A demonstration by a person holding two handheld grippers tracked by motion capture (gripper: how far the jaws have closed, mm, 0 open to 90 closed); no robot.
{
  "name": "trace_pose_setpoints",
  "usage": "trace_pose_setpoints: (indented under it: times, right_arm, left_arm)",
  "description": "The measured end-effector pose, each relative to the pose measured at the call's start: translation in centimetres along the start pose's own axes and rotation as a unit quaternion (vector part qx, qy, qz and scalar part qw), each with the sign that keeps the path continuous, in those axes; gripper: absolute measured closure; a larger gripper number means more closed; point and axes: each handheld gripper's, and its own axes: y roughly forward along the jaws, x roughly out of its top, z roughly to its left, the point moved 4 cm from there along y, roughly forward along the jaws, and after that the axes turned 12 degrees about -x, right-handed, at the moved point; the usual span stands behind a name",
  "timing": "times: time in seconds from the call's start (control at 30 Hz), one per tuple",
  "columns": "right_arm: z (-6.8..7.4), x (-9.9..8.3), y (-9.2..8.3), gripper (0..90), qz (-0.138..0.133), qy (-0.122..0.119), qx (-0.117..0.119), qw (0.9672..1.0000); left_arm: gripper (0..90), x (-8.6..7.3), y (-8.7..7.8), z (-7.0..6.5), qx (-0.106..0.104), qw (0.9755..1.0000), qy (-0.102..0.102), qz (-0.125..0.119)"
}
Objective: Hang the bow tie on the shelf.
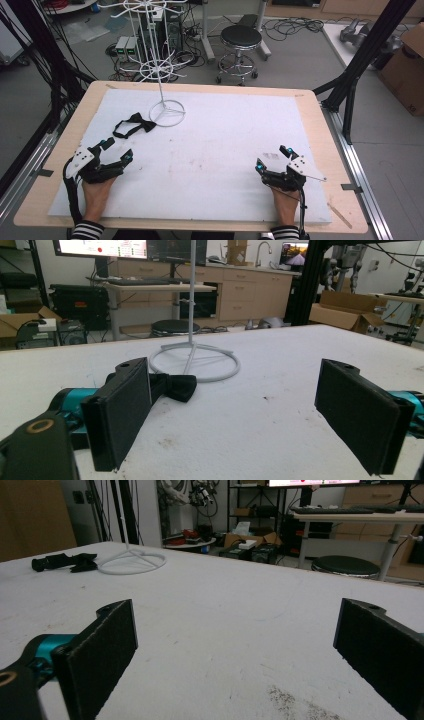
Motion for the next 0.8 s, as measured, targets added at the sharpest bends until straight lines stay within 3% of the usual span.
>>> trace_pose_setpoints:
  times: [0.53, 0.8]
  right_arm:
    - [-0.03, 0.01, 0.0, 2.8, 0.0, 0.001, 0.001, 1.0]
    - [-0.05, 0.0, -0.02, 2.8, 0.002, 0.004, 0.004, 1.0]
  left_arm:
    - [15.3, 0.0, 0.13, -0.09, 0.003, 1.0, 0.005, 0.004]
    - [15.0, 0.03, 0.18, 0.17, 0.009, 0.9999, -0.007, 0.008]
